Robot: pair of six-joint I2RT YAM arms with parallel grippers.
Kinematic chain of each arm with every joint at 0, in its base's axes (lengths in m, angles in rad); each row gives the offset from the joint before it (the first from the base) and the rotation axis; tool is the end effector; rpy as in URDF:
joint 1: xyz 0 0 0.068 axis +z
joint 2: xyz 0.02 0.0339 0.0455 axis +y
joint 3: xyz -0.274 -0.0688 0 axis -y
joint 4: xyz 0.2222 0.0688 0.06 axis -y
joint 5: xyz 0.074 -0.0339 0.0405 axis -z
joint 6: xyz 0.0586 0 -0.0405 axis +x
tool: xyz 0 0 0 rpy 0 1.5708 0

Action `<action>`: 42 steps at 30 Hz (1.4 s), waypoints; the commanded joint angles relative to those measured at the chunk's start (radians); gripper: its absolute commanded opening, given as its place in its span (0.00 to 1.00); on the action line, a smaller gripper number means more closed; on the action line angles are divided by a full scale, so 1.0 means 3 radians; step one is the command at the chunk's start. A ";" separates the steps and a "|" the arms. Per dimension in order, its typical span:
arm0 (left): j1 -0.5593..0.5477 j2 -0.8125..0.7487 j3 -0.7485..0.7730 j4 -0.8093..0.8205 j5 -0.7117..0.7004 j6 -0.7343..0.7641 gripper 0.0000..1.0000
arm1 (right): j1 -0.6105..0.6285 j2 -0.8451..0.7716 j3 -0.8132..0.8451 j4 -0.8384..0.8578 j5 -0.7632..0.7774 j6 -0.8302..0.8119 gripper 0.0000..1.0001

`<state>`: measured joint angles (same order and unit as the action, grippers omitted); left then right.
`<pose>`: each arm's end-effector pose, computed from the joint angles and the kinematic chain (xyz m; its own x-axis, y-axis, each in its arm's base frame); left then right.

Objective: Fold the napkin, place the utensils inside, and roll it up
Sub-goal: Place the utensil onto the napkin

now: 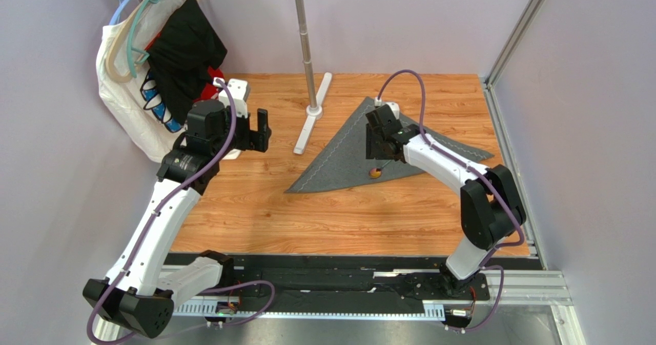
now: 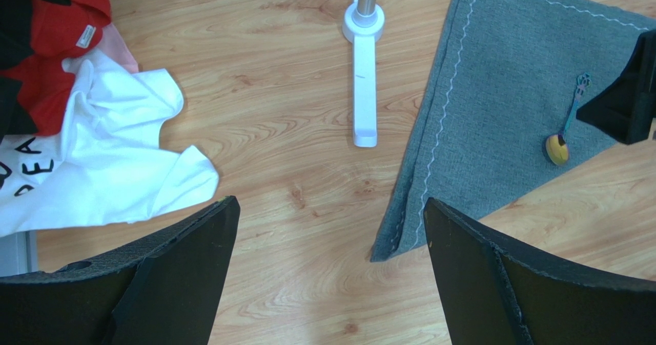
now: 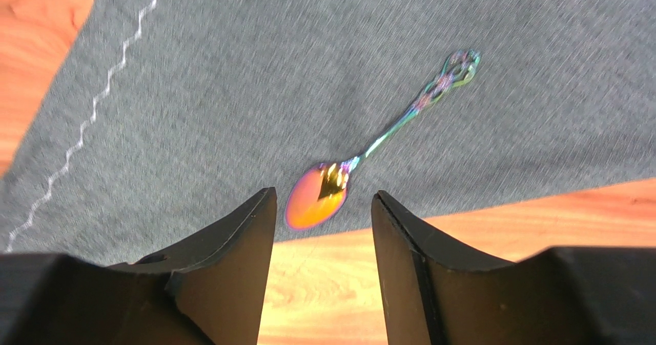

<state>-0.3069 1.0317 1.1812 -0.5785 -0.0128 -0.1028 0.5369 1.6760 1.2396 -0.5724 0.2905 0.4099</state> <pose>0.2011 -0.0629 0.3859 -0.4243 0.0268 -0.9051 0.2488 0.9646 -0.0880 0.3049 0.1620 0.2363 -0.8099 -0.0377 -0.5853 -0.0394 0.9992 -0.0099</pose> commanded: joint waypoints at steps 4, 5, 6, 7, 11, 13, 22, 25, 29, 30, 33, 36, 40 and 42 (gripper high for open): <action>0.0011 -0.0013 -0.0005 0.0118 0.0007 0.0005 0.99 | -0.0419 0.0385 0.0250 0.0522 -0.0436 -0.0114 0.53; 0.0011 -0.0003 -0.0010 0.0118 0.0017 0.0000 0.99 | -0.0440 0.0446 0.0321 0.0573 -0.0462 -0.0129 0.53; 0.0011 0.0002 -0.0010 0.0118 0.0017 -0.0005 0.99 | -0.0465 0.0498 0.0347 0.0604 -0.0523 -0.0129 0.52; 0.0011 0.0007 -0.0010 0.0128 0.0017 -0.0005 0.99 | -0.0496 0.0599 0.0367 0.0624 -0.0539 -0.0129 0.52; 0.0011 0.0028 -0.0005 0.0129 0.0104 -0.0020 0.99 | -0.0557 0.0810 0.0444 0.0711 -0.0621 -0.0114 0.53; 0.0011 0.0033 -0.0010 0.0128 0.0119 -0.0025 0.99 | -0.0573 0.0866 0.0460 0.0722 -0.0646 -0.0098 0.52; 0.0011 0.0023 -0.0005 0.0134 0.0140 -0.0036 0.99 | -0.0568 0.0836 0.0225 0.0640 -0.0580 0.0009 0.52; 0.0011 0.0023 -0.0010 0.0134 0.0150 -0.0041 0.99 | -0.0573 0.0805 0.0189 0.0594 -0.0544 0.0014 0.52; 0.0011 0.0018 -0.0010 0.0134 0.0160 -0.0046 0.99 | -0.0573 0.0800 0.0148 0.0512 -0.0493 0.0060 0.52; 0.0011 0.0013 -0.0010 0.0134 0.0160 -0.0046 0.99 | -0.0578 0.0790 0.0138 0.0492 -0.0462 0.0070 0.52; 0.0011 0.0012 -0.0010 0.0134 0.0165 -0.0046 0.99 | -0.0573 0.0708 0.0056 0.0466 -0.0426 0.0121 0.52; 0.0011 0.0007 -0.0010 0.0144 0.0175 -0.0051 0.99 | -0.0573 0.0636 0.0025 0.0425 -0.0421 0.0147 0.52; 0.0011 0.0002 -0.0005 0.0139 0.0176 -0.0051 0.99 | -0.0573 0.0529 -0.0046 0.0430 -0.0436 0.0152 0.52; 0.0011 0.0007 -0.0010 0.0144 0.0191 -0.0056 0.99 | -0.0568 0.0493 -0.0062 0.0425 -0.0457 0.0157 0.52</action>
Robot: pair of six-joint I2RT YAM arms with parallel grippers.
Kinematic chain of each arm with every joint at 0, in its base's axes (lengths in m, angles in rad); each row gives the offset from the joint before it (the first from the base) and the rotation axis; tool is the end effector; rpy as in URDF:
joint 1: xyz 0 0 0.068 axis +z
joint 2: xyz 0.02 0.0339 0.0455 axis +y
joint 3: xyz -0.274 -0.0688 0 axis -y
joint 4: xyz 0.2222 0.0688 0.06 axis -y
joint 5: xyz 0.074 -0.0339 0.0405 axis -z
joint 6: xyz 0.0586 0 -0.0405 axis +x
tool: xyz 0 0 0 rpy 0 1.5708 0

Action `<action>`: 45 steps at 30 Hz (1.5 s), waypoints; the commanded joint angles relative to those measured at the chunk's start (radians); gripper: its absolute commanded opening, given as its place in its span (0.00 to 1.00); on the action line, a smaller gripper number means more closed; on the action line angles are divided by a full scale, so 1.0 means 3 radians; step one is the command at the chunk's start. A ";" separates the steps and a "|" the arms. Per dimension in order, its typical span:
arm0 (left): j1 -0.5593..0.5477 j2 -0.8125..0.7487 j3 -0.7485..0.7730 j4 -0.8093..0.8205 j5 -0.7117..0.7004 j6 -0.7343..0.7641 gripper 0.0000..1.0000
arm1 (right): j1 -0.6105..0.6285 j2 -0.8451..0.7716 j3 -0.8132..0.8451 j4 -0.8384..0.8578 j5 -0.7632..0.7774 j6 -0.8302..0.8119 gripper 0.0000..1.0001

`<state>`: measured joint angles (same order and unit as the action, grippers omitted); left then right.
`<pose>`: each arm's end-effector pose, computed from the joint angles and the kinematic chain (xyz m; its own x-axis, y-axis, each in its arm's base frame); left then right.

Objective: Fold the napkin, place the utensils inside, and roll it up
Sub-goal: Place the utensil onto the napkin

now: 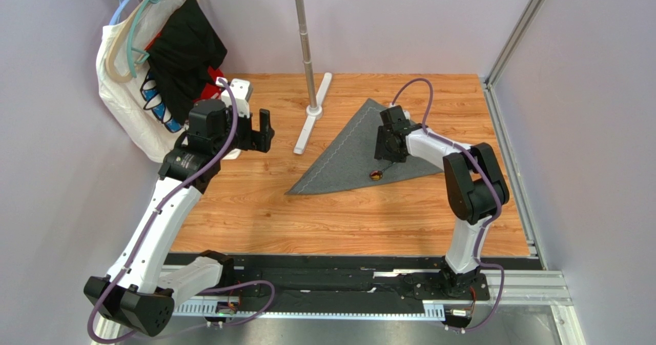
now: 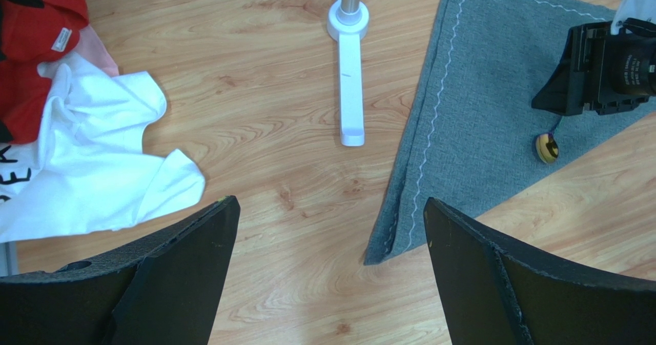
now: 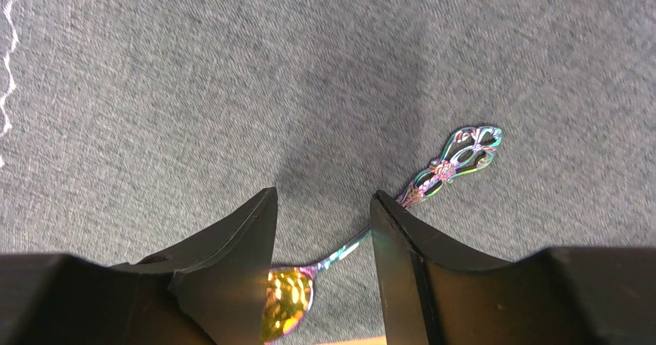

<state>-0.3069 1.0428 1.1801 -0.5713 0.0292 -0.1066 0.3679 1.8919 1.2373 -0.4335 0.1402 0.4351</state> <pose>0.2036 -0.0663 0.3843 -0.4334 0.0258 -0.9008 0.2827 0.9530 -0.1087 0.3580 0.1292 0.1689 -0.8741 0.1104 -0.4731 0.0803 0.9933 0.0834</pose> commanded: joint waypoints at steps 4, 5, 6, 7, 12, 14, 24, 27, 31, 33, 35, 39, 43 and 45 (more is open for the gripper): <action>0.0011 -0.0029 -0.0007 0.0115 0.0056 -0.0049 0.99 | 0.0006 -0.0237 -0.0090 -0.0089 0.0049 0.0074 0.52; 0.0011 -0.0030 -0.0007 0.0115 0.0061 -0.0049 0.99 | 0.0006 -0.0232 -0.0100 -0.0094 0.0054 0.0068 0.52; 0.0011 -0.0035 -0.0007 0.0115 0.0056 -0.0049 0.99 | 0.0006 -0.0217 -0.0105 -0.0099 0.0059 0.0068 0.52; 0.0011 -0.0035 -0.0007 0.0115 0.0056 -0.0049 0.99 | 0.0006 -0.0211 -0.0115 -0.0114 0.0064 0.0073 0.52; 0.0011 -0.0035 -0.0012 0.0120 0.0061 -0.0054 0.99 | 0.0006 -0.0227 -0.0202 -0.0099 0.0054 0.0053 0.52; 0.0011 -0.0035 -0.0012 0.0125 0.0076 -0.0059 0.99 | 0.0001 -0.0273 -0.0213 -0.0053 0.0044 0.0038 0.52; 0.0011 -0.0024 -0.0012 0.0125 0.0092 -0.0064 0.99 | 0.0021 -0.0319 -0.0008 -0.0125 0.0008 0.0007 0.52; 0.0011 -0.0019 -0.0012 0.0125 0.0082 -0.0059 0.99 | 0.0021 -0.0278 -0.0008 -0.0079 -0.0007 -0.0013 0.52; 0.0011 -0.0019 -0.0012 0.0125 0.0082 -0.0054 0.99 | 0.0016 -0.0201 -0.0008 -0.0002 -0.0033 -0.0049 0.52; 0.0011 -0.0024 -0.0012 0.0120 0.0082 -0.0054 0.99 | 0.0021 -0.0166 -0.0013 0.0024 -0.0048 -0.0054 0.52; 0.0011 -0.0029 -0.0012 0.0125 0.0077 -0.0049 0.99 | 0.0021 -0.0155 -0.0039 0.0039 -0.0048 -0.0059 0.52; 0.0011 -0.0035 -0.0012 0.0120 0.0077 -0.0054 0.99 | 0.0021 -0.0155 -0.0075 0.0044 -0.0038 -0.0070 0.52; 0.0011 -0.0040 -0.0012 0.0115 0.0082 -0.0049 0.99 | 0.0021 -0.0145 -0.0115 0.0034 -0.0043 -0.0085 0.52; 0.0011 -0.0050 -0.0012 0.0120 0.0087 -0.0049 0.99 | 0.0021 -0.0155 -0.0146 0.0029 -0.0048 -0.0085 0.52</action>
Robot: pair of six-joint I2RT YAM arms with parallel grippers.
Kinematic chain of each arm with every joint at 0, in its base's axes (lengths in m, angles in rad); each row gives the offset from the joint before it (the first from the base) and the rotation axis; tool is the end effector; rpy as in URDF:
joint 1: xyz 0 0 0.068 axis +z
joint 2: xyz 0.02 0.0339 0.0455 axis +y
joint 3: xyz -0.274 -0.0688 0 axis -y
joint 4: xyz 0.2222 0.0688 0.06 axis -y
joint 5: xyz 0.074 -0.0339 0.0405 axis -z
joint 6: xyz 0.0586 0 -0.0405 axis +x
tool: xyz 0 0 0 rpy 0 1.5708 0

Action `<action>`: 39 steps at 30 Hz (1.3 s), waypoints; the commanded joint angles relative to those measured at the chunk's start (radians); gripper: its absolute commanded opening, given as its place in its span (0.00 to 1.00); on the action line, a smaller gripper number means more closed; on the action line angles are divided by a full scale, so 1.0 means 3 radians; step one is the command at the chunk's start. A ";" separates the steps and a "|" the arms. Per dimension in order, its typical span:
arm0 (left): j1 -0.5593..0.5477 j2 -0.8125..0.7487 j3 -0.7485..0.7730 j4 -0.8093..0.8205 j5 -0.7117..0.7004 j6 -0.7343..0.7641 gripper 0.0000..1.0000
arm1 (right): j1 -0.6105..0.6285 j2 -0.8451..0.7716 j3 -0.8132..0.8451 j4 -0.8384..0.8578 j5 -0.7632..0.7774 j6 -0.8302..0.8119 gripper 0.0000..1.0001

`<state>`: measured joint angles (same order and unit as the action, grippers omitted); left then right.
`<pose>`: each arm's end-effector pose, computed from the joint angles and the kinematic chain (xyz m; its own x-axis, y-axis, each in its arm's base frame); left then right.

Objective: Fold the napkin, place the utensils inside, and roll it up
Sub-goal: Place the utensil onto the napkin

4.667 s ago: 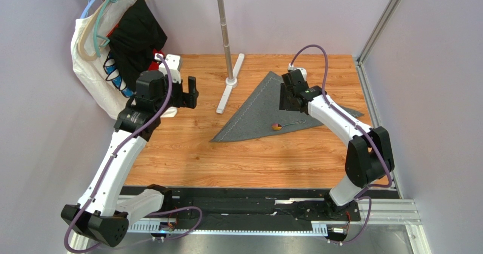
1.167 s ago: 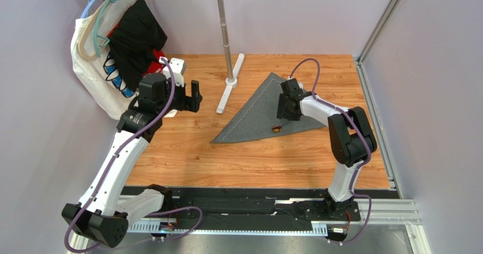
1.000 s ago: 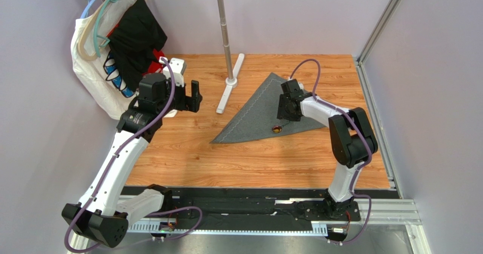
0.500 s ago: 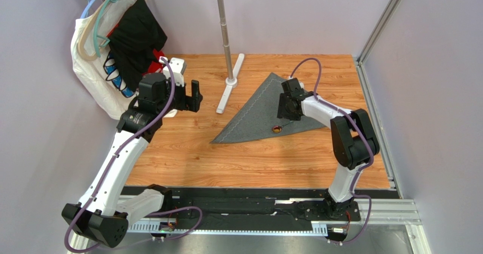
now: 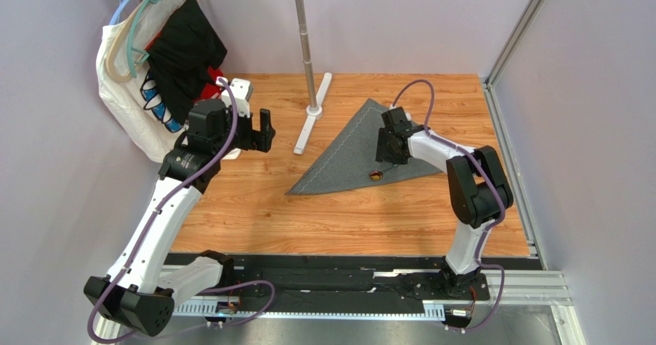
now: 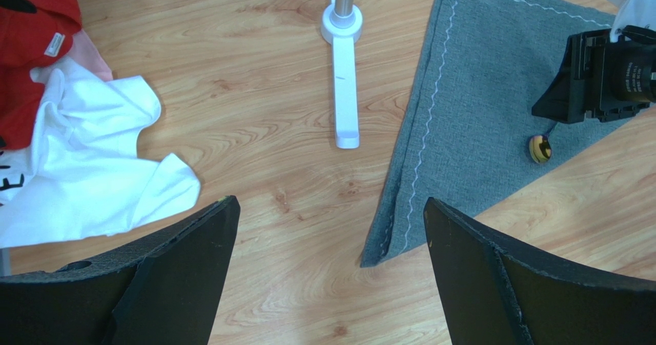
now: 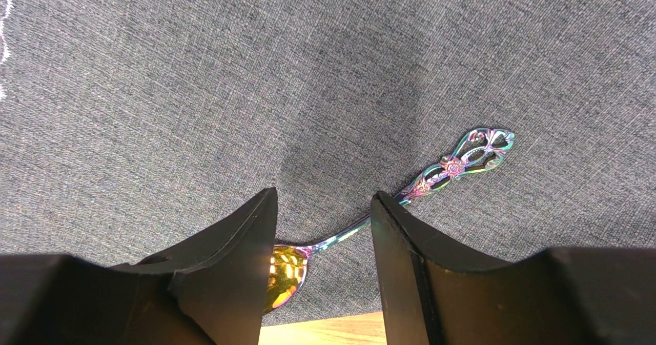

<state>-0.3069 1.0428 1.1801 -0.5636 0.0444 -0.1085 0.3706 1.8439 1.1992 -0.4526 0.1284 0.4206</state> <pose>0.2037 -0.0673 0.3852 -0.4287 0.0224 -0.9032 0.2956 0.9481 -0.1168 0.3456 0.1262 0.1742 -0.8817 0.0919 -0.4628 0.0605 0.9948 0.0822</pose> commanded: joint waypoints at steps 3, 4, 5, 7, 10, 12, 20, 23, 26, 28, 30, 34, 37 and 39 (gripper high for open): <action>0.0011 -0.0050 -0.0012 0.0094 0.0041 -0.0042 0.99 | 0.0012 0.0015 -0.0045 0.0082 0.0002 -0.0042 0.52; 0.0011 -0.0050 -0.0012 0.0099 0.0041 -0.0042 0.99 | 0.0012 0.0025 -0.0050 0.0077 0.0007 -0.0057 0.52; 0.0011 -0.0060 -0.0012 0.0094 0.0041 -0.0047 0.99 | 0.0012 0.0041 -0.0050 0.0067 0.0002 -0.0057 0.52; 0.0011 -0.0060 -0.0012 0.0094 0.0031 -0.0042 0.99 | 0.0012 0.0051 -0.0055 0.0041 0.0007 -0.0047 0.52; 0.0011 -0.0060 -0.0012 0.0099 0.0031 -0.0042 0.99 | 0.0012 -0.0005 -0.0096 -0.0015 0.0037 0.0009 0.52; 0.0011 -0.0065 -0.0012 0.0094 0.0036 -0.0042 0.99 | 0.0012 -0.0081 -0.0126 -0.0051 0.0042 0.0030 0.52; 0.0011 -0.0081 -0.0012 0.0099 0.0041 -0.0047 0.99 | 0.0017 -0.0189 -0.0219 -0.0092 0.0063 0.0035 0.52; 0.0011 -0.0076 -0.0012 0.0099 0.0036 -0.0052 0.99 | 0.0017 -0.0199 -0.0198 -0.0158 0.0037 0.0050 0.52; 0.0011 -0.0081 -0.0012 0.0099 0.0041 -0.0047 0.99 | 0.0033 -0.0240 -0.0167 -0.0234 0.0058 0.0086 0.52; 0.0011 -0.0086 -0.0012 0.0099 0.0031 -0.0052 0.99 | 0.0043 -0.0276 -0.0162 -0.0270 0.0083 0.0127 0.52; 0.0011 -0.0086 -0.0012 0.0099 0.0026 -0.0047 0.99 | 0.0063 -0.0368 -0.0178 -0.0322 0.0094 0.0147 0.52; 0.0011 -0.0106 -0.0012 0.0094 -0.0076 -0.0073 0.99 | 0.0288 -0.0659 -0.0224 -0.0337 0.0379 0.0097 0.52; 0.0092 -0.0147 0.0009 0.0043 -0.0388 -0.0063 0.99 | 0.0625 -0.0879 -0.0213 -0.0246 0.0436 0.0000 0.52; 0.0306 -0.0208 -0.0012 0.0079 -0.0389 -0.0144 0.99 | 0.0921 -0.1022 -0.0264 0.0010 0.0411 -0.0057 0.53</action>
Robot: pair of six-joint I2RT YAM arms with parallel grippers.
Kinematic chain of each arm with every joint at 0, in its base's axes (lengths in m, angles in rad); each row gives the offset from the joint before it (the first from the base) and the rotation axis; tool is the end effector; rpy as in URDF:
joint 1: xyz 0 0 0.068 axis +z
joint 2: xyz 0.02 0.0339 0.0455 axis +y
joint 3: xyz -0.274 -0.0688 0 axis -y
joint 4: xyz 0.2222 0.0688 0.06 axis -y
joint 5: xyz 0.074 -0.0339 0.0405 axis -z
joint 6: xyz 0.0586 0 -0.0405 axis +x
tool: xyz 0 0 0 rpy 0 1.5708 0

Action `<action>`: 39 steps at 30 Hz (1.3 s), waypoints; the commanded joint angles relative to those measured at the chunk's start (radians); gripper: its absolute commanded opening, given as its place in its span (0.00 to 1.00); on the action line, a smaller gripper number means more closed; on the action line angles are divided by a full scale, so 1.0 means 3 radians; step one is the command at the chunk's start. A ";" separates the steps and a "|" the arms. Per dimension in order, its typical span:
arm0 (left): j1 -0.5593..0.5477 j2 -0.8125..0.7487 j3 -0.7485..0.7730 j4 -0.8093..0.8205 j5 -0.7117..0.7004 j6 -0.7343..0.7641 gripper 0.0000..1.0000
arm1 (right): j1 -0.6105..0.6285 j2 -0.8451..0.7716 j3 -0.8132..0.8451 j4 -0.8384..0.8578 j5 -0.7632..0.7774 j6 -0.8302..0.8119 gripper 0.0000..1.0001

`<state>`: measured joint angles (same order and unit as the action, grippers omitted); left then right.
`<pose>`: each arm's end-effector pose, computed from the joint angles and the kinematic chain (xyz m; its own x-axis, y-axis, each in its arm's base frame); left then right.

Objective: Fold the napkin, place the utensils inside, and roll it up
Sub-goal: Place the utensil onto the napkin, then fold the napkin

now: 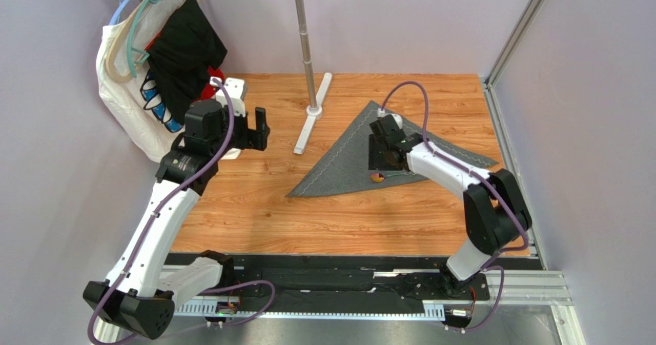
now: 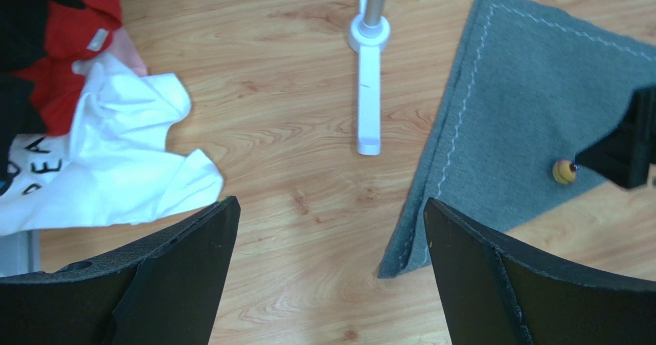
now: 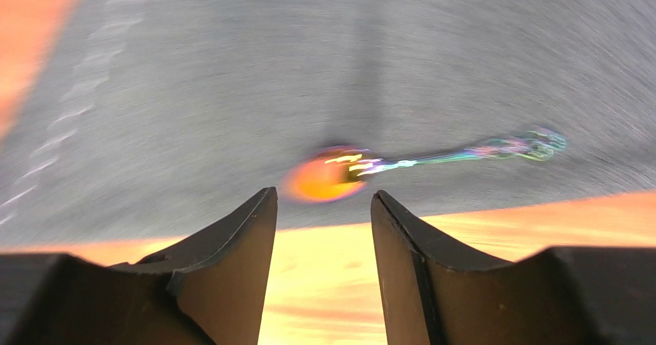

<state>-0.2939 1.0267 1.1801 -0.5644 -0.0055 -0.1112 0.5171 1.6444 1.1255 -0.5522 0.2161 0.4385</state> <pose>0.2012 -0.0606 0.3882 -0.4116 0.0087 -0.9113 0.2407 0.9655 -0.0995 0.2894 0.1501 0.2135 -0.8579 -0.0108 -0.5137 -0.0324 0.9989 0.0330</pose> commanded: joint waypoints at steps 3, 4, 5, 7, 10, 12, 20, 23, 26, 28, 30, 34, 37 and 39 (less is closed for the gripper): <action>0.0922 -0.0145 -0.0063 0.0178 0.0242 -0.0370 0.99 | 0.0837 -0.0388 -0.0136 0.0837 -0.0010 -0.0306 0.54; 0.1192 -0.0114 -0.0078 0.0194 0.0345 -0.0416 0.99 | 0.0944 -0.0348 -0.0162 0.0960 -0.0010 -0.0367 0.55; 0.1301 -0.0059 -0.0078 0.0204 0.0427 -0.0472 0.99 | 0.1143 -0.0312 -0.0162 0.1138 -0.0030 -0.0529 0.55; 0.1591 -0.0007 -0.0073 0.0224 0.0596 -0.0514 0.99 | 0.1359 -0.0119 -0.0066 0.1222 0.0107 -0.0668 0.56; 0.1858 0.0029 -0.0119 0.0296 0.0749 -0.0580 0.99 | 0.1727 0.0117 0.0134 0.1344 0.0225 -0.0985 0.56; 0.1920 0.0049 -0.0119 0.0301 0.0775 -0.0575 0.99 | 0.1896 0.0388 0.0317 0.1375 0.0215 -0.1108 0.56; 0.1956 0.0085 -0.0134 0.0327 0.0877 -0.0591 0.99 | 0.2132 0.0941 0.0676 0.1447 0.0159 -0.1339 0.55; 0.1951 0.0095 -0.0145 0.0342 0.0918 -0.0611 0.99 | 0.2142 0.1023 0.0707 0.1493 0.0195 -0.1416 0.55; 0.1951 0.0101 -0.0150 0.0352 0.0939 -0.0616 0.99 | 0.2137 0.1033 0.0727 0.1513 0.0200 -0.1441 0.54; 0.1951 0.0106 -0.0145 0.0352 0.0944 -0.0616 0.99 | 0.2137 0.1064 0.0748 0.1483 0.0215 -0.1446 0.54; 0.1951 0.0111 -0.0150 0.0358 0.0964 -0.0616 0.99 | 0.2137 0.1084 0.0748 0.1488 0.0231 -0.1446 0.54; 0.1956 0.0111 -0.0160 0.0368 0.1000 -0.0631 0.99 | 0.2132 0.1171 0.0778 0.1483 0.0266 -0.1446 0.54; 0.1951 0.0121 -0.0155 0.0373 0.1016 -0.0637 0.99 | 0.2132 0.1237 0.0835 0.1452 0.0272 -0.1446 0.54; 0.1956 0.0126 -0.0160 0.0373 0.1031 -0.0637 0.99 | 0.2127 0.1278 0.0845 0.1452 0.0267 -0.1436 0.54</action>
<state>0.2848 1.0622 1.1324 -0.4831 0.2783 -0.2871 1.1572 2.0037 1.3315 -0.1520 0.2726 0.0177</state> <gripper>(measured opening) 0.990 0.539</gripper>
